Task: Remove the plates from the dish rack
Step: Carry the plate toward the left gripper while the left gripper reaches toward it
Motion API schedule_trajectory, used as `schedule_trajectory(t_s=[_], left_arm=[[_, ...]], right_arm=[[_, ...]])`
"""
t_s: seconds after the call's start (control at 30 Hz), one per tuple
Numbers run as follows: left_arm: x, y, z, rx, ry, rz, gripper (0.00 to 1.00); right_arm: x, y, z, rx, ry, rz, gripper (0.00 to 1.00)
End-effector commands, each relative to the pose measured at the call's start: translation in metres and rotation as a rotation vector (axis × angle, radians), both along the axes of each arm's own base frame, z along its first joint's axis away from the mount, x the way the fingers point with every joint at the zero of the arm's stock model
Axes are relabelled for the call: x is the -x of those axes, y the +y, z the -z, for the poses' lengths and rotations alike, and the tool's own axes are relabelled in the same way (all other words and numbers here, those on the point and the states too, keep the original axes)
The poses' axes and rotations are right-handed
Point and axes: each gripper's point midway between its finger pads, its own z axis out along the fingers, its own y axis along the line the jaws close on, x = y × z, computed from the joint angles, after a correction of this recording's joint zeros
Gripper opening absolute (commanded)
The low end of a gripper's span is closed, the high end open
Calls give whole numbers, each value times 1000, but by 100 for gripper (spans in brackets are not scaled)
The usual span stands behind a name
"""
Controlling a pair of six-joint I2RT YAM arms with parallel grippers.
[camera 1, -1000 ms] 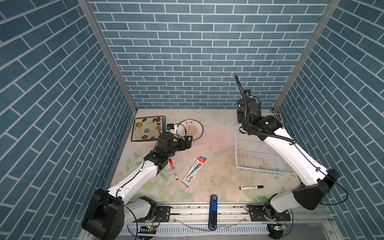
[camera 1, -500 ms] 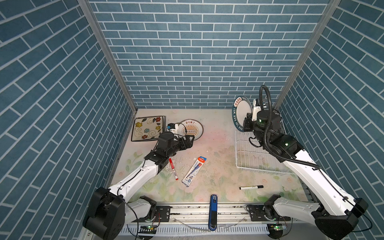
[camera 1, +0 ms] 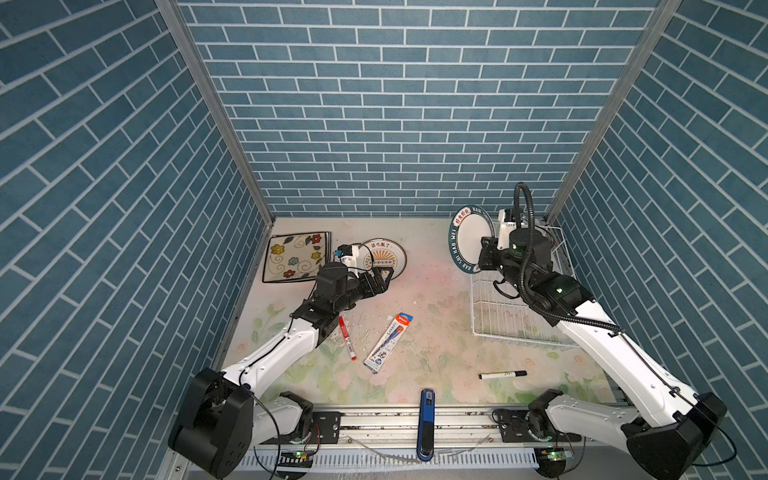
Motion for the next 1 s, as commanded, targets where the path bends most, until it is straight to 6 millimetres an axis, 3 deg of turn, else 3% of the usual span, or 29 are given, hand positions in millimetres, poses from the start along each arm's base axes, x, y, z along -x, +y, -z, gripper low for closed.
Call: schedule_trajectory(t_s=[0.0,0.4,0.6,0.67,0.97], left_arm=[[0,-7,-5,29,-17,28,95],[-3,-21,-5,106,21,72,95],[-4,-34,0,175,71,132,92],[-8,-42,-11,225,66,158,90],[-15,-53,-6,300,95,191,77]], right_arm=[[-7,17,0,-150,2,-60,0],[-15,69,48,-335,195,-257,0],[-13,85,59,-442,246,-324,0],[-12,89,63,-472,267,-345,0],[-4,100,68,-593,345,-409,0]])
